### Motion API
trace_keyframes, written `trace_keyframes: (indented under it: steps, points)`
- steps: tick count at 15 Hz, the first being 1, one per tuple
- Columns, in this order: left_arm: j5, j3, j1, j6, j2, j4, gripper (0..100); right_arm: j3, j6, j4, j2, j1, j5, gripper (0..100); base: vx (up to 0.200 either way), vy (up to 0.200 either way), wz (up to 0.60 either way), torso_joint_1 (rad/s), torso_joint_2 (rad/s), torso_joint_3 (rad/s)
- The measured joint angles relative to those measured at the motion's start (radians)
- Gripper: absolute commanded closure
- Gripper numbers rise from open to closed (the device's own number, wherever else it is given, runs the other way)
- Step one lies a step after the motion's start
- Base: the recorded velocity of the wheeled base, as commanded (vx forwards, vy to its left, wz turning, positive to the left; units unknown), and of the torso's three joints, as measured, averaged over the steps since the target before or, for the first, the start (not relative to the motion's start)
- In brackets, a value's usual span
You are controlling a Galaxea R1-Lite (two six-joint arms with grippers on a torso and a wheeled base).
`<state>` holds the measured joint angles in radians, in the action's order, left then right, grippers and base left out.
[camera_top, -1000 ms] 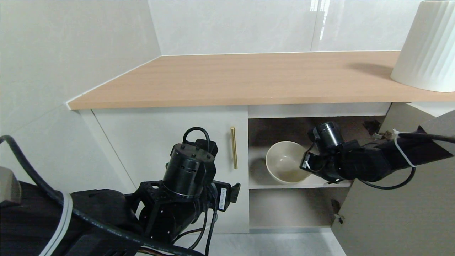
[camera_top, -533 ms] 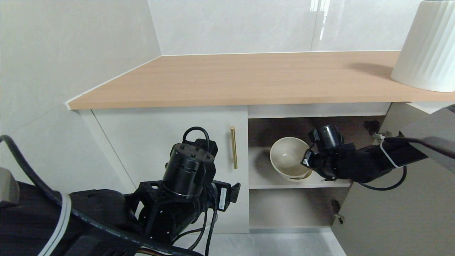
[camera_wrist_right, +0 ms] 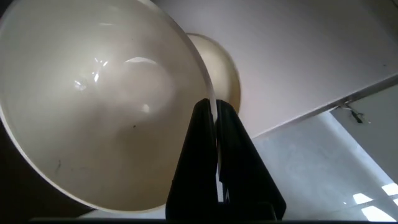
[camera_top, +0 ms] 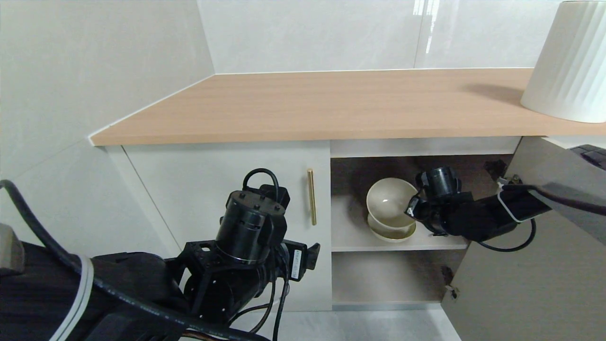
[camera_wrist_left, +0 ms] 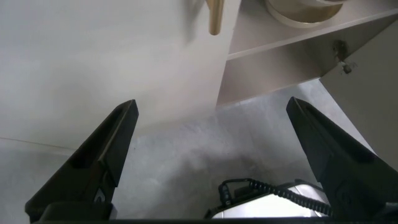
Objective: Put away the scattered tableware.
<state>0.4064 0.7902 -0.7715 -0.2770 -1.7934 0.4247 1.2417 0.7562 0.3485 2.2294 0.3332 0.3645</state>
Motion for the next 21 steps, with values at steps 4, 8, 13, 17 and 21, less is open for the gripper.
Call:
trace_keyframes:
  steps: [4,8,13,17,21]
  points:
    - [0.0,0.0,0.0,0.0,0.0,0.0,0,0.044,-0.009,-0.001,0.048,-0.007,0.001,100,0.0,0.0,0.0,0.0,0.0,0.0]
    - [0.0,0.0,0.0,0.0,0.0,0.0,0,0.068,-0.012,-0.006,0.079,-0.007,0.001,100,0.0,0.0,0.0,0.0,0.0,0.0]
    - [0.0,0.0,0.0,0.0,0.0,0.0,0,0.071,-0.012,-0.009,0.094,-0.007,0.001,100,0.0,0.0,0.0,0.0,0.0,0.0]
    - [0.0,0.0,0.002,0.0,0.0,0.002,0,0.071,-0.014,-0.01,0.099,-0.007,0.001,100,0.0,0.0,0.0,0.0,0.0,0.0]
    - [0.0,0.0,0.003,0.0,0.0,0.002,0,0.066,-0.023,-0.01,0.1,-0.007,0.001,0,0.0,0.0,0.0,0.0,0.0,0.0]
